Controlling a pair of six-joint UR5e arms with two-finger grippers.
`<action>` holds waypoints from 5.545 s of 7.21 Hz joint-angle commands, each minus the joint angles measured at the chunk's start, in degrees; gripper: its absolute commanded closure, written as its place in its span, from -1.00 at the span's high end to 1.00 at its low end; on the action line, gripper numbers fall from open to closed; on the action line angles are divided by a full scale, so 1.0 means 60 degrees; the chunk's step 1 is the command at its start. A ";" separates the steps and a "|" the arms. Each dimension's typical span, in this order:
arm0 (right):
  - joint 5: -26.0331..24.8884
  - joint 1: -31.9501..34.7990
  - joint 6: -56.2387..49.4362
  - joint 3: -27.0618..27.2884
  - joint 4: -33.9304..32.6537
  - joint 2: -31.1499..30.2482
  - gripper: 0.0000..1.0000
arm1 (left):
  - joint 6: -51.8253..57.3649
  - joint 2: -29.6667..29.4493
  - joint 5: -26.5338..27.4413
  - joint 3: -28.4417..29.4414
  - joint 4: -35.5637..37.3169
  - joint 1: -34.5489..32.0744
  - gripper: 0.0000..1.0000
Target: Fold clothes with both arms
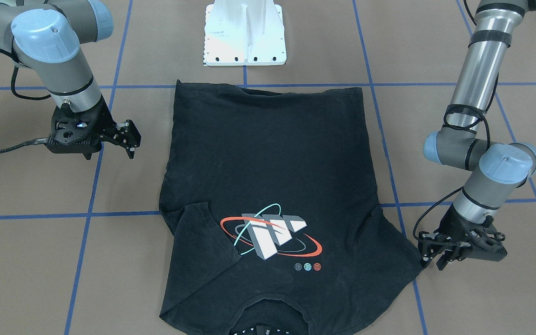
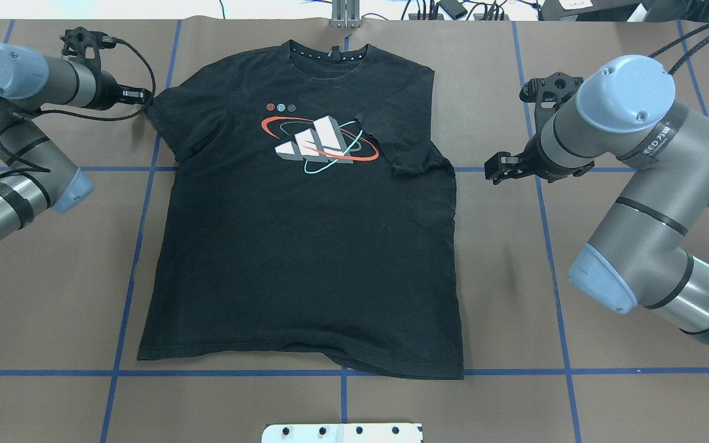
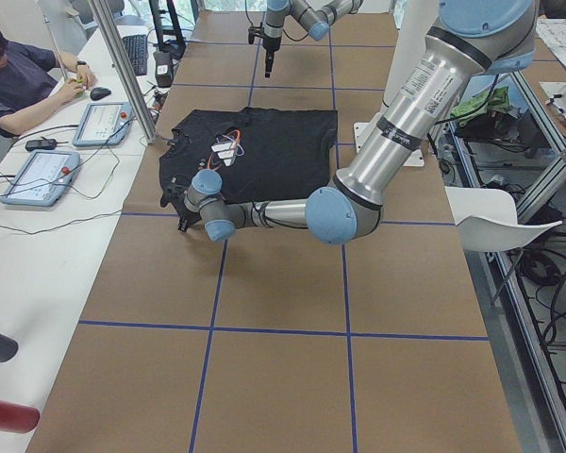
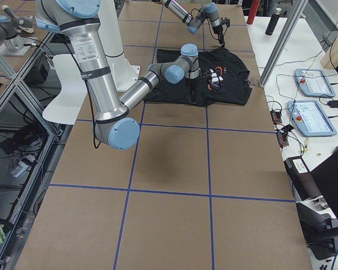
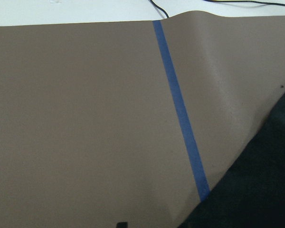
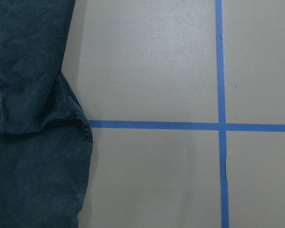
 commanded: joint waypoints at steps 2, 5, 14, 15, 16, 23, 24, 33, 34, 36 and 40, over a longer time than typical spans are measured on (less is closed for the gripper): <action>0.0000 -0.0003 0.0005 -0.0024 0.0000 0.0002 1.00 | -0.0013 -0.0001 0.0000 -0.0040 -0.0005 0.0069 -0.09; 0.0000 -0.0003 0.0005 -0.0069 0.0000 0.0017 1.00 | -0.0013 -0.0001 0.0000 -0.0055 -0.0005 0.0083 -0.18; 0.0000 -0.0003 0.0005 -0.0098 -0.0015 0.0032 1.00 | -0.0409 0.0292 0.0000 -0.0435 -0.0137 0.0303 -0.81; 0.0000 -0.0003 0.0019 -0.0098 -0.0015 0.0032 1.00 | -0.0409 0.0292 -0.0015 -0.0493 -0.0137 0.0303 -1.00; 0.0000 -0.0003 0.0019 -0.0098 -0.0015 0.0032 1.00 | -0.0409 0.0307 -0.0029 -0.0624 -0.0137 0.0303 -1.00; -0.0015 -0.0003 0.0078 -0.0098 0.0000 0.0046 1.00 | -0.2160 -0.0598 -0.0908 -0.2015 0.1822 0.0126 -1.00; -0.0015 -0.0003 0.0078 -0.0098 0.0000 0.0046 1.00 | -0.2921 -0.0891 -0.0850 -0.2003 0.1826 0.0606 -1.00; -0.0015 -0.0017 0.0310 -0.0083 0.0000 0.0003 1.00 | -0.4061 -0.2023 0.0223 -0.1722 0.1928 0.2018 1.00; -0.0029 -0.0061 0.0776 0.0004 0.0014 -0.0012 1.00 | -0.3984 -0.1457 -0.0070 -0.2783 0.2668 0.2017 1.00; -0.0044 -0.0396 0.1276 0.0514 0.0000 -0.0216 1.00 | -0.3503 0.0384 -0.0074 -0.5883 0.4615 0.2104 1.00; -0.1415 -0.2662 0.3805 0.2652 0.0000 -0.1462 1.00 | -0.3426 0.4283 -0.0030 -0.9745 0.4654 0.3448 1.00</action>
